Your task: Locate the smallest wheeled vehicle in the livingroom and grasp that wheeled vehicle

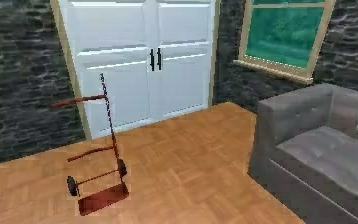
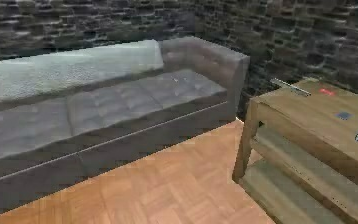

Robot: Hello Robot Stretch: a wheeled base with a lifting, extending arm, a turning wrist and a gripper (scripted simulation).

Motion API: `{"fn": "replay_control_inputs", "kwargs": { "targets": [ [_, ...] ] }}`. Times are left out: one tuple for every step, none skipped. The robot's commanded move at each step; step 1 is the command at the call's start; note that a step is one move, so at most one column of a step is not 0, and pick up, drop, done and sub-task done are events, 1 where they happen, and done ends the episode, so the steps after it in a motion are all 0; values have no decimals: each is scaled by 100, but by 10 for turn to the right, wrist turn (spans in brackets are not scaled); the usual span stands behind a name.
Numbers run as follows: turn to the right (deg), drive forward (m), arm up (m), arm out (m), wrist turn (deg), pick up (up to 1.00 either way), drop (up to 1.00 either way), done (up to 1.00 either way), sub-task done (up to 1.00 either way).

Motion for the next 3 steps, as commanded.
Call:
{"fn": "replay_control_inputs", "kwargs": {
  "targets": [
    [-300, 0, 0, 0, 0, 0, 0, 0, 0],
    [0, 60, 0, 0, 0, 0, 0, 0, 0],
    [0, 15, 0, 0, 0, 0, 0, 0, 0]
  ]
}}
